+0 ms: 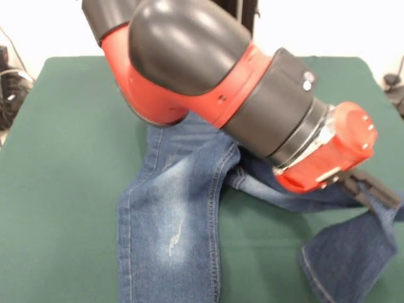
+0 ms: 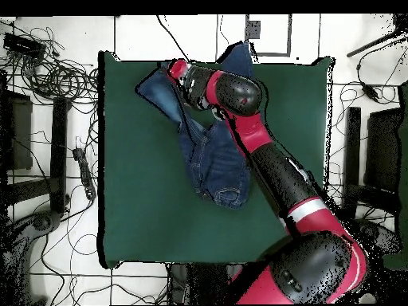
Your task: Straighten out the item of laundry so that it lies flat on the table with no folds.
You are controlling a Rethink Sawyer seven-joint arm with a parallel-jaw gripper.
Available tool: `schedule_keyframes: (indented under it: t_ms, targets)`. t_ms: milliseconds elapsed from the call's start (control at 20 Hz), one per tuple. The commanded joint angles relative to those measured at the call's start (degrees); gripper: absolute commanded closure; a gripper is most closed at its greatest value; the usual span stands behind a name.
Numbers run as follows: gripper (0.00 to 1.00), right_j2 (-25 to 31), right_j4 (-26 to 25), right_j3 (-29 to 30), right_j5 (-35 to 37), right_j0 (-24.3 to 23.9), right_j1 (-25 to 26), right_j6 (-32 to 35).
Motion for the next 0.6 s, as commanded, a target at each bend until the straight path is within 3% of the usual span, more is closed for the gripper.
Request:
schedule_keyframes:
  t_ms: [50,300,600]
  targets:
    - [1.00,9.60,-4.62,1.43,-4.80,-2.28,12.30,-7.00]
    - [1.00,8.57,-10.44,-3.32,-4.47,-2.23,15.44,-10.23]
    - [1.00,-3.22,-20.82,-7.71,-2.22,1.88,11.37,-7.07]
